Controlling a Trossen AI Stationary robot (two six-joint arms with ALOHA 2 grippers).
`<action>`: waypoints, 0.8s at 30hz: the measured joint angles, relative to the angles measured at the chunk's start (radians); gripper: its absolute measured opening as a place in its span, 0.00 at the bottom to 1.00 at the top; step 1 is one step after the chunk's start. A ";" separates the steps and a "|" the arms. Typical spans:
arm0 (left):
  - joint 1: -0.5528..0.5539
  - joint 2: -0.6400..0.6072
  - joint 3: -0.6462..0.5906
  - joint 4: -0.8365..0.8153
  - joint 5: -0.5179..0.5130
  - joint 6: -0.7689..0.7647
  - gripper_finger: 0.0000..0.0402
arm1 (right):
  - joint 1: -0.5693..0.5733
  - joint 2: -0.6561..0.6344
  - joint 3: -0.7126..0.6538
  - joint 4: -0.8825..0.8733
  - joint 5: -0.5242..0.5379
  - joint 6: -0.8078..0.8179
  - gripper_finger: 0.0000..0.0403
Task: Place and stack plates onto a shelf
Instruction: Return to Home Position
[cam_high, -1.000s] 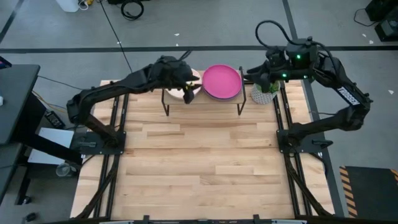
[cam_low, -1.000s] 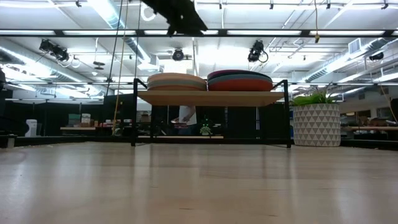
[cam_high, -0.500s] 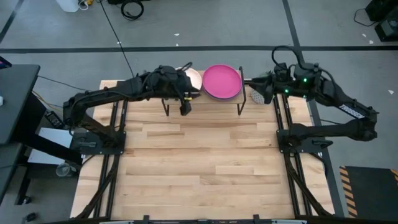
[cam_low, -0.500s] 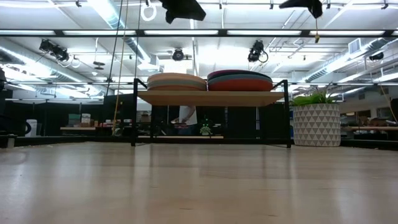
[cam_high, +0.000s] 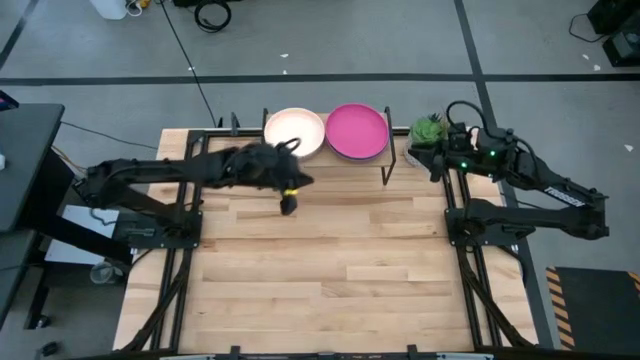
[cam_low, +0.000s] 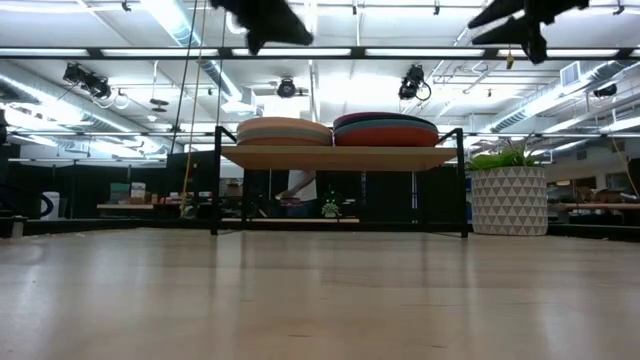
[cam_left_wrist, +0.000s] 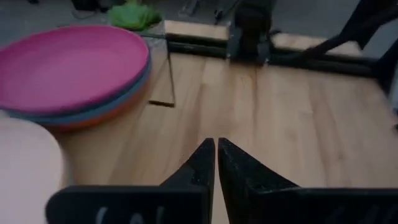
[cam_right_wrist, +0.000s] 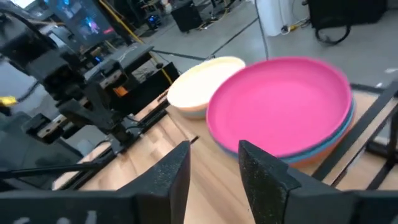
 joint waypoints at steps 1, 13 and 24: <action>-0.007 -0.029 -0.046 0.034 -0.001 -0.027 0.06 | 0.000 -0.016 -0.024 0.007 -0.011 0.015 0.34; -0.056 -0.451 -0.413 0.170 -0.122 -0.209 0.06 | 0.002 -0.169 -0.260 0.136 -0.102 0.100 0.22; -0.054 -0.742 -0.764 0.296 -0.155 -0.423 0.06 | 0.002 -0.273 -0.437 0.185 -0.114 0.221 0.19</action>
